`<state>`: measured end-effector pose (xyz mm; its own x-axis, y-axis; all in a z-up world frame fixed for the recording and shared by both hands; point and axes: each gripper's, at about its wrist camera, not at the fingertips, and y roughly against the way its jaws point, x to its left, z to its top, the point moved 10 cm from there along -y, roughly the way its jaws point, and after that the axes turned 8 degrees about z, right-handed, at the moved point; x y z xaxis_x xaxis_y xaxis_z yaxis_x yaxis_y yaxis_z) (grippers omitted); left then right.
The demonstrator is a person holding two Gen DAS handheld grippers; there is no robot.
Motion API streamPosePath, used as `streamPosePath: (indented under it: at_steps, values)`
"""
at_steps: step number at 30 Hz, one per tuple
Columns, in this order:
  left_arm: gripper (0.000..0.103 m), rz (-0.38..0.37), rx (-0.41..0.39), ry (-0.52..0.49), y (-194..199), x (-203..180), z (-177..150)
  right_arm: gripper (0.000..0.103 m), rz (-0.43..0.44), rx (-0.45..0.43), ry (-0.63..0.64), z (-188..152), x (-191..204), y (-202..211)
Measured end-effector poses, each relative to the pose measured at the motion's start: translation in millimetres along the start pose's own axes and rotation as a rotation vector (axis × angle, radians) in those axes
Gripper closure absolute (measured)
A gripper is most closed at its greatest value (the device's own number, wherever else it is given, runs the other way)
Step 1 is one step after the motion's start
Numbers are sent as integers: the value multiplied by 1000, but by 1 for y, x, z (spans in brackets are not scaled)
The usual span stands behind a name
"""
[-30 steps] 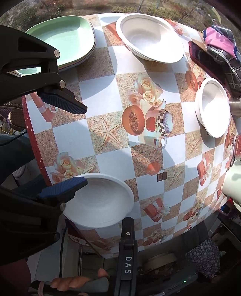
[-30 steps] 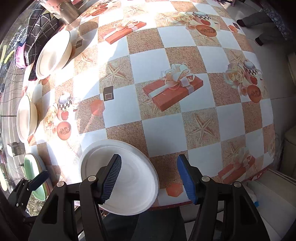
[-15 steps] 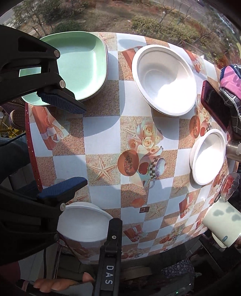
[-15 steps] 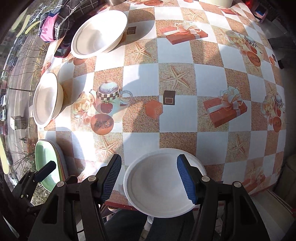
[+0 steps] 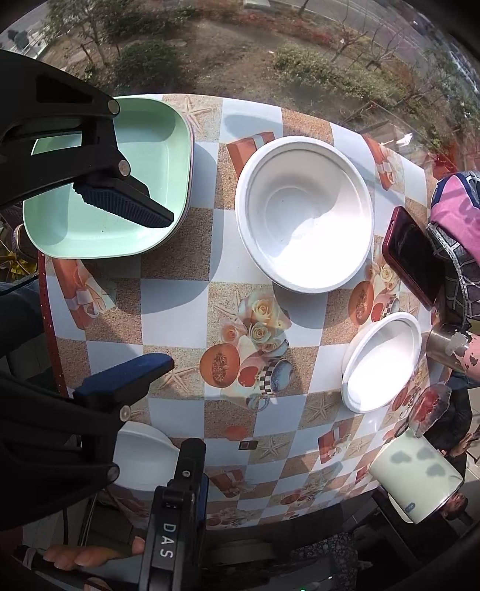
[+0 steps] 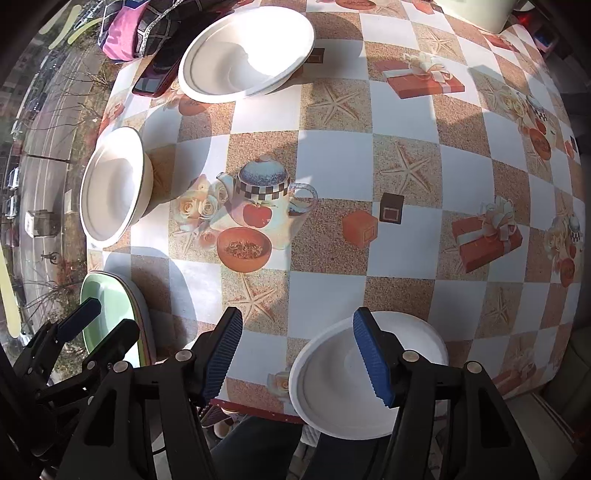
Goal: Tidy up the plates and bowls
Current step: 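Lower the white bowl onto the table and open both tools, then move both tools to a second white bowl and grip its rim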
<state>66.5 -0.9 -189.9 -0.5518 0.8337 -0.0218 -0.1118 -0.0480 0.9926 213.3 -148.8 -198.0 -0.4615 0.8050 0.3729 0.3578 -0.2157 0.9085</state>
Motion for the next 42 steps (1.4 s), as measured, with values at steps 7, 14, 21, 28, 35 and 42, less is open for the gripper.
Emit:
streamPosePath:
  at_steps: [7, 14, 21, 28, 35, 42]
  values:
    - [29, 15, -16, 37, 3, 19, 16, 39, 10, 9, 25, 7, 16, -2]
    - [29, 41, -48, 113, 7, 50, 36, 39, 16, 28, 48, 15, 36, -10]
    - [28, 90, -64, 196, 3, 88, 50, 39, 41, 29, 74, 31, 62, -15]
    - [28, 129, -60, 253, -14, 111, 70, 39, 74, 26, 85, 53, 90, -30]
    - [28, 172, -23, 270, -43, 123, 85, 39, 80, 3, 77, 80, 106, -49]
    - [28, 195, 12, 276, -67, 129, 92, 39, 90, 18, 85, 91, 116, -74]
